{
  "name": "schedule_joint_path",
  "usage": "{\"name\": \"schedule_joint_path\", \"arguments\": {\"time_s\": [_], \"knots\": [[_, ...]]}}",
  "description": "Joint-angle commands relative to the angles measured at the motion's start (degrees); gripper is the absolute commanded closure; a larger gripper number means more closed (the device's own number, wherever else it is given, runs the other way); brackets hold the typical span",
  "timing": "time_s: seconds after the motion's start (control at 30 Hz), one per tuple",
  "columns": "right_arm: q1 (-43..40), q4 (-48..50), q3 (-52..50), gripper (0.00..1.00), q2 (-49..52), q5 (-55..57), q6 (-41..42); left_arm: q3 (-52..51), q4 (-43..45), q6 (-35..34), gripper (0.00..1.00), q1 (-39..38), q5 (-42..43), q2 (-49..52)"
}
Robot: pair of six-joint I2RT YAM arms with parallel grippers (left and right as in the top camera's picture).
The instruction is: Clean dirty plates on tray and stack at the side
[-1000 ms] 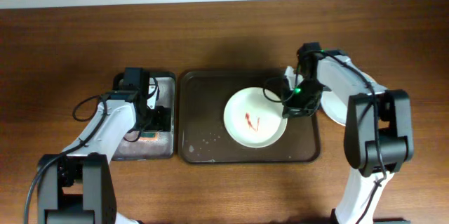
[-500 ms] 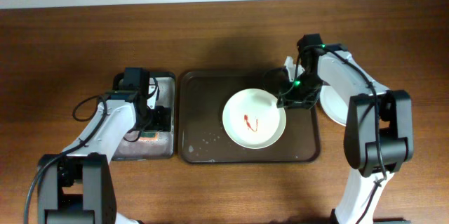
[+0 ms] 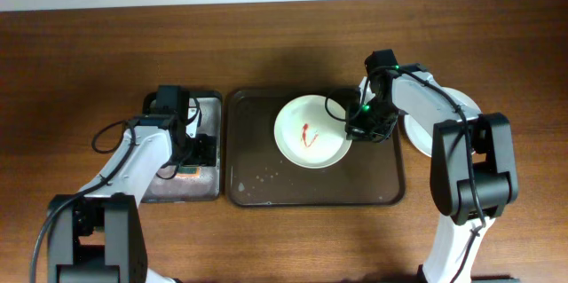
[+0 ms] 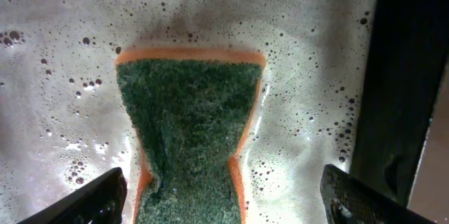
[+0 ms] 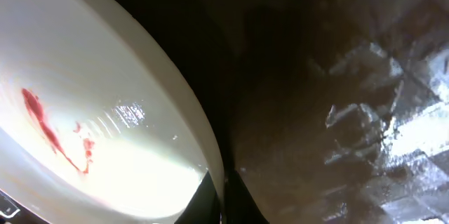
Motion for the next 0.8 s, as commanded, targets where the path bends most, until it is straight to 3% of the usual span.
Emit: {"name": "schedule_joint_path", "arguments": {"time_s": [0.0, 0.37, 0.6, 0.77], "knots": [[0.37, -0.68, -0.7, 0.96, 0.2, 1.16, 2.05, 0.74, 1.33, 0.28, 0.14, 0.13, 0.66, -1.07], [0.37, -0.72, -0.7, 0.96, 0.2, 1.18, 2.03, 0.04, 6.38, 0.28, 0.41, 0.15, 0.42, -1.01], [0.37, -0.72, -0.68, 0.95, 0.2, 1.4, 1.86, -3.98, 6.54, 0.28, 0.46, 0.15, -2.86, -0.9], [0.37, -0.74, -0.68, 0.96, 0.2, 1.4, 1.86, -4.04, 6.95, 0.28, 0.85, 0.15, -2.84, -0.92]]}}
